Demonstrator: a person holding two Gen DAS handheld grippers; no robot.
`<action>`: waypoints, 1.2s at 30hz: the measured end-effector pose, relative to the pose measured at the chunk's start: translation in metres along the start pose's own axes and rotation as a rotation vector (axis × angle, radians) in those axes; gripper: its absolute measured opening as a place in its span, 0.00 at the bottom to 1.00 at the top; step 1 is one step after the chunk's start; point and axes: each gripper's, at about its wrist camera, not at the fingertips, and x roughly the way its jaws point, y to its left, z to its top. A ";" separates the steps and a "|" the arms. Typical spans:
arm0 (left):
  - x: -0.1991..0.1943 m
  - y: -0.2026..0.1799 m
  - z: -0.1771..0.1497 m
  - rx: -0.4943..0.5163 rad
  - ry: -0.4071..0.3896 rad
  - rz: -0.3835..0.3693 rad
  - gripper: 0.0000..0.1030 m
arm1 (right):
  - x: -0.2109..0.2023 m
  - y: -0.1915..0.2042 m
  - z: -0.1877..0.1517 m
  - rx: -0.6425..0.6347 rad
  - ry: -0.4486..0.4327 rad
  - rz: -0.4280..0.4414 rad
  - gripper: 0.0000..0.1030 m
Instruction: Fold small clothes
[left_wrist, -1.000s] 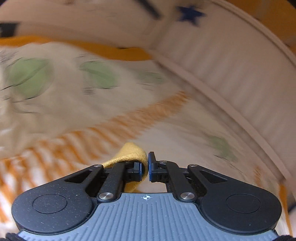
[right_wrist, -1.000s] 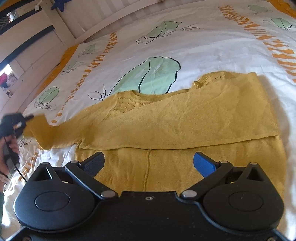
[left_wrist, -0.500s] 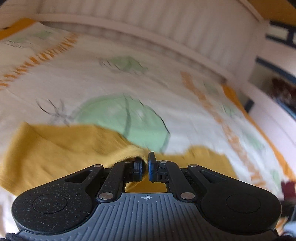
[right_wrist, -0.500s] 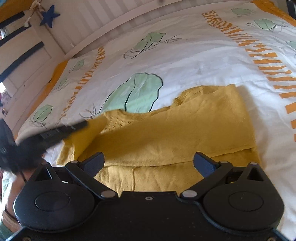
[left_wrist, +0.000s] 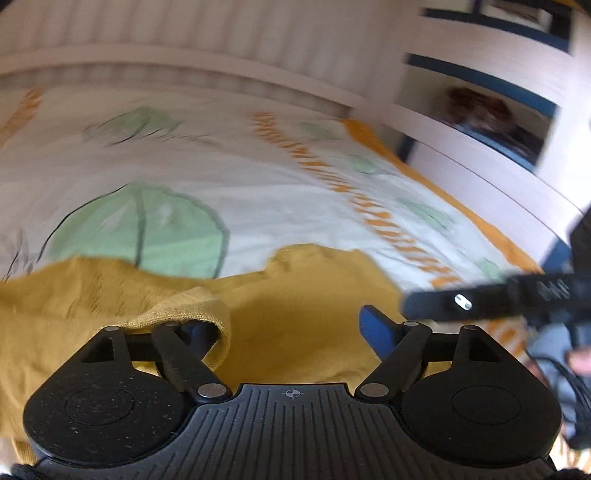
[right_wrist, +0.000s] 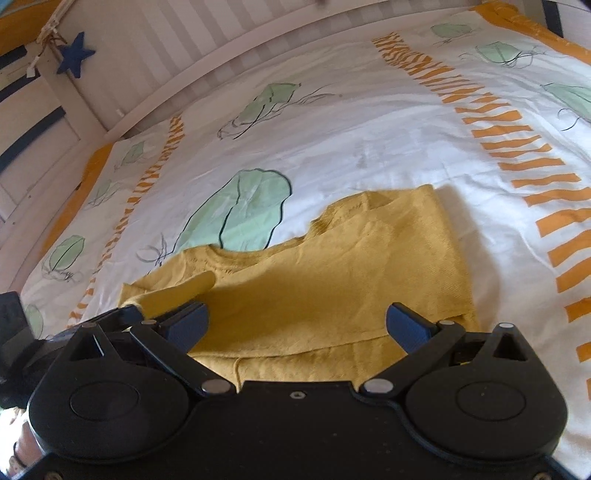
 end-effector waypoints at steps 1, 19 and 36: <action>0.000 -0.005 0.000 0.024 -0.006 -0.007 0.77 | -0.001 -0.002 0.001 0.007 -0.011 -0.007 1.00; 0.035 -0.065 -0.037 0.391 0.181 -0.189 0.96 | -0.005 -0.024 0.014 0.061 -0.054 -0.085 1.00; -0.035 -0.039 -0.011 0.422 0.045 -0.458 0.99 | 0.010 -0.013 0.007 -0.076 0.044 -0.084 1.00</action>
